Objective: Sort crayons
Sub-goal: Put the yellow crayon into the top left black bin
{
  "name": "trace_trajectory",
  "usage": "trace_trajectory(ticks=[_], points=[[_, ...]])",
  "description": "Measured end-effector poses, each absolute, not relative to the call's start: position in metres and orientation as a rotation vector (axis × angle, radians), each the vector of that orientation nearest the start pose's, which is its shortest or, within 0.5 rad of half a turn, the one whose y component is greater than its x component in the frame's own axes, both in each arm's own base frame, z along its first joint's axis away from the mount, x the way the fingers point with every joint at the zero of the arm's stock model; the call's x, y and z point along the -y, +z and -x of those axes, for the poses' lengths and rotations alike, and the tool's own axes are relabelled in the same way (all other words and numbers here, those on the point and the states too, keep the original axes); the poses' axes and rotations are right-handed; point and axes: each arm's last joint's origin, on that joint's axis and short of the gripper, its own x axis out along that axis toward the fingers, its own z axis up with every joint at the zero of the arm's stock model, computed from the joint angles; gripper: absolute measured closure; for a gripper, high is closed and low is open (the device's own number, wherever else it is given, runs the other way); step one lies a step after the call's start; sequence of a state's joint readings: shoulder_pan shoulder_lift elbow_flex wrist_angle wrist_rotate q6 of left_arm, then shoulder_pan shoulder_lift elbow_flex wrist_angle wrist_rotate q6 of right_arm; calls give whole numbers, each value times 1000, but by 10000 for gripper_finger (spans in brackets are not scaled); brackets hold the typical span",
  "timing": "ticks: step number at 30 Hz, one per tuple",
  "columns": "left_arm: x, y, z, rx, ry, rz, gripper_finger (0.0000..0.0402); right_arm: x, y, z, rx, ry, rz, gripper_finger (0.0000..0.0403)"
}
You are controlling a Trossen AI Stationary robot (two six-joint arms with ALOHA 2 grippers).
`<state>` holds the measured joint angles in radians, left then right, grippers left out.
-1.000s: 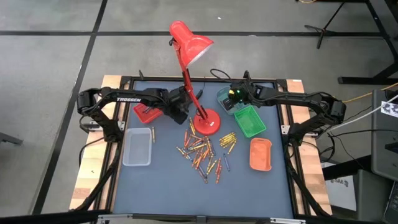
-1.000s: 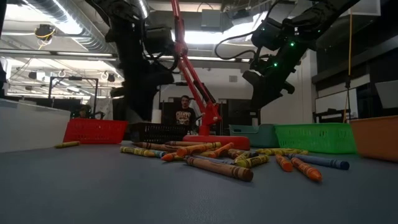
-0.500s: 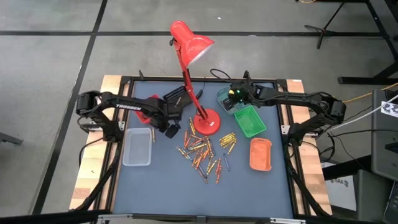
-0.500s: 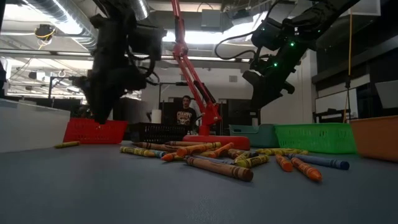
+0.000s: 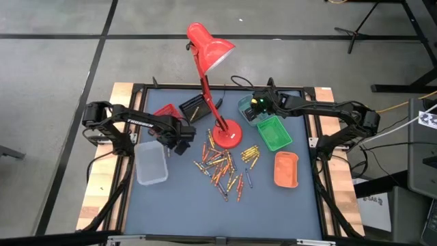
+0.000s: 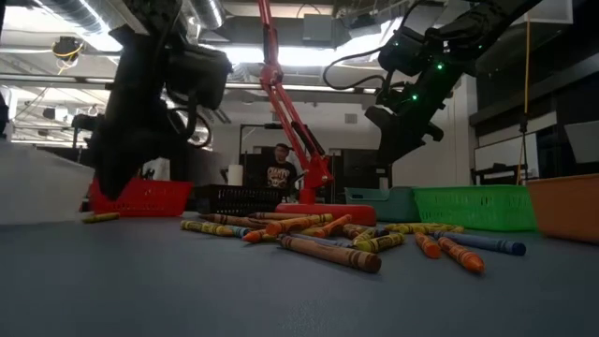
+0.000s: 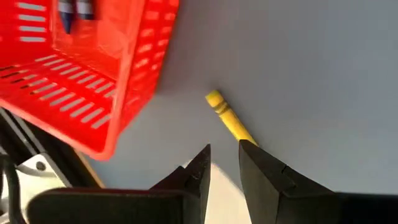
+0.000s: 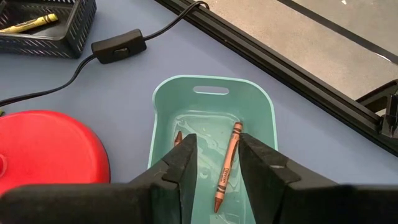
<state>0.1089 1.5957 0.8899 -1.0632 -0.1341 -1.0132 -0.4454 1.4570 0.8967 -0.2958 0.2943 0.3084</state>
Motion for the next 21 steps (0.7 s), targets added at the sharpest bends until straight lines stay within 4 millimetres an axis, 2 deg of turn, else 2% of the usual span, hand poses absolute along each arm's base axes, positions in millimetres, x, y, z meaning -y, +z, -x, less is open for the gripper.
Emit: trace_trajectory(ticks=[21], points=[[-28, 152, -234, -1440, 1056, 781, 334, 133, 213, -259, -779, -824, -343, 288]])
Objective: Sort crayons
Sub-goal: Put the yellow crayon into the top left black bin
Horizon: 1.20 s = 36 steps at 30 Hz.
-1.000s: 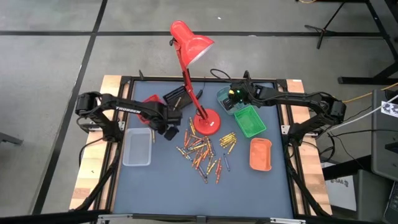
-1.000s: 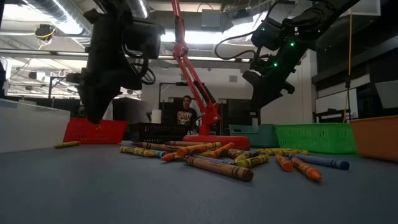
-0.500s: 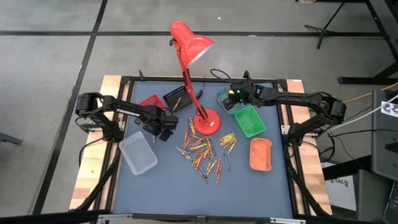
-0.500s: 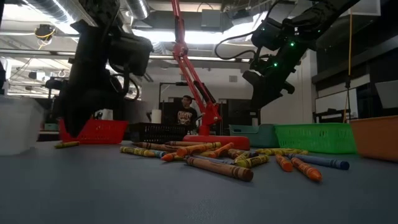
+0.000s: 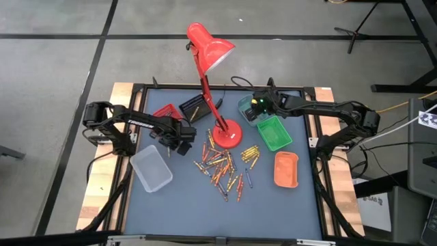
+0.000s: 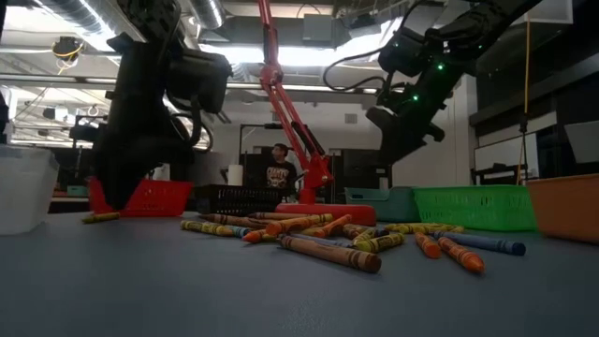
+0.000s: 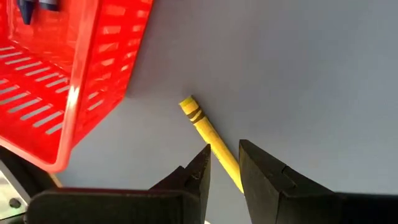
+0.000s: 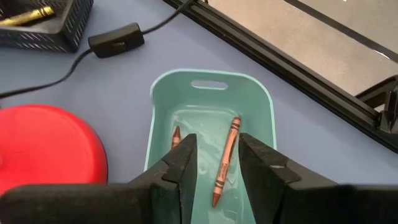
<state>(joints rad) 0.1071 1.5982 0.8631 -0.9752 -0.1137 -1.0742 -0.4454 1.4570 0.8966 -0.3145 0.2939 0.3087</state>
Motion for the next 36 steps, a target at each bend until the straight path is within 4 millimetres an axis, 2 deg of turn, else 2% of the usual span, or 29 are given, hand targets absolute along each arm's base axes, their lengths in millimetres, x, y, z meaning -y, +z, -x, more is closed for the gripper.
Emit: trace_trajectory(ticks=[9, 17, 26, 36], points=[[-22, 151, -234, -1429, 1068, 789, 334, 132, 211, -256, -815, -826, -344, 288], [-16, 134, -221, -1447, 1090, 789, 334, 132, 211, -256, -814, -826, -343, 288], [-16, 132, -222, -1449, 1052, 775, 334, 132, 211, -257, -808, -825, -344, 288], [-15, 132, -222, -1462, 1016, 761, 388, 132, 211, -257, -808, -826, -343, 288]])
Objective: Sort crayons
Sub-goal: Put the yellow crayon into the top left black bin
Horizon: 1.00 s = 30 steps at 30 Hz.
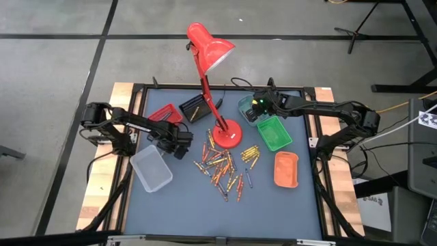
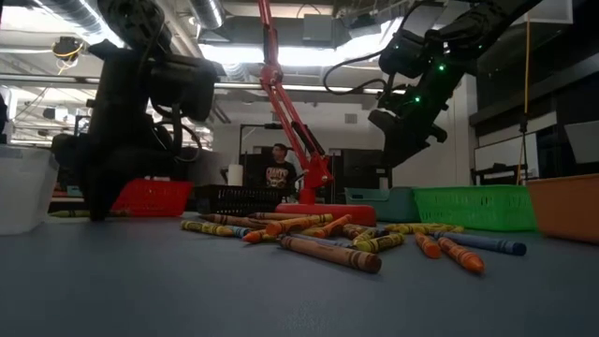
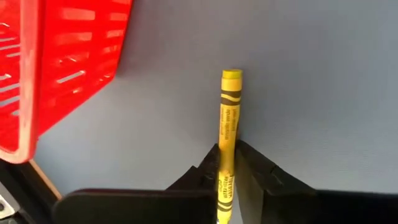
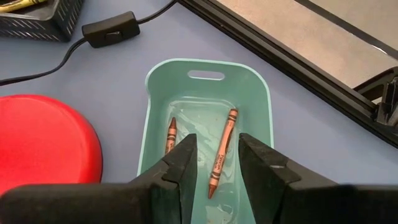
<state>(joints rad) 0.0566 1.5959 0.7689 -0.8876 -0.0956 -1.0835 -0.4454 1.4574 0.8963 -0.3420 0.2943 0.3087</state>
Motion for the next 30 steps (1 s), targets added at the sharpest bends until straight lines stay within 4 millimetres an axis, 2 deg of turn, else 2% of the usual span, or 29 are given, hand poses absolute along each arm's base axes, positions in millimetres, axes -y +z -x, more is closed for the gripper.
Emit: trace_trajectory(ticks=[6, 18, 22, 30], points=[[-16, 136, -227, -1487, 964, 714, 398, 132, 211, -257, -808, -826, -343, 287], [-21, 173, -273, -1278, 725, 661, 395, 132, 211, -257, -808, -826, -343, 288], [-30, 190, -285, -1191, 724, 587, 394, 132, 211, -257, -808, -826, -343, 288], [-64, 209, -292, -1088, 835, 411, 394, 132, 211, -257, -808, -826, -343, 288]])
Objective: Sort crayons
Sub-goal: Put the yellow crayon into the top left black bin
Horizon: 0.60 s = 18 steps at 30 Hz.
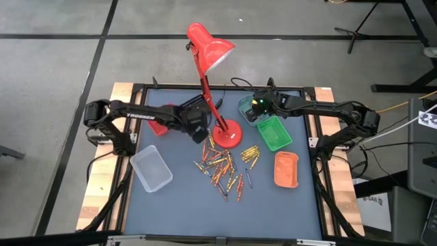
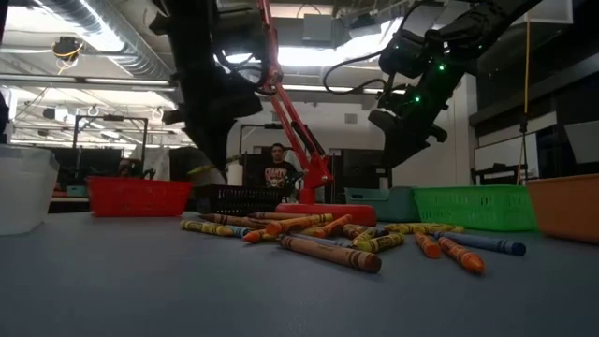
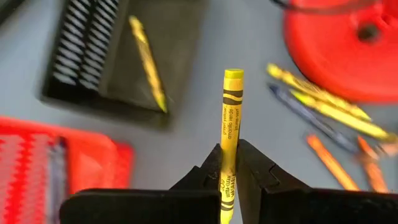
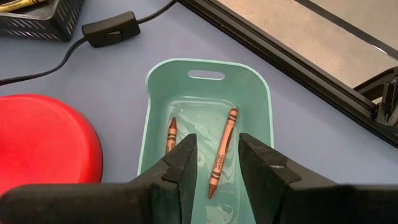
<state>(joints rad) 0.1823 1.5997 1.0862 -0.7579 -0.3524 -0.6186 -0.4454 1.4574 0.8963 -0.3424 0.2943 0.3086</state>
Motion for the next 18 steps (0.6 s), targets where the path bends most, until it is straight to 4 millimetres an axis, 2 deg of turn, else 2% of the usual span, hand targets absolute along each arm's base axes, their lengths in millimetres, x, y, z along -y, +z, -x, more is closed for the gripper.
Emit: trace_trajectory(ticks=[10, 18], points=[[-111, 217, -296, -939, 872, 319, 393, 132, 211, -257, -808, -826, -343, 288], [-130, 219, -292, -922, 878, 268, 393, 132, 211, -257, -809, -826, -343, 288]])
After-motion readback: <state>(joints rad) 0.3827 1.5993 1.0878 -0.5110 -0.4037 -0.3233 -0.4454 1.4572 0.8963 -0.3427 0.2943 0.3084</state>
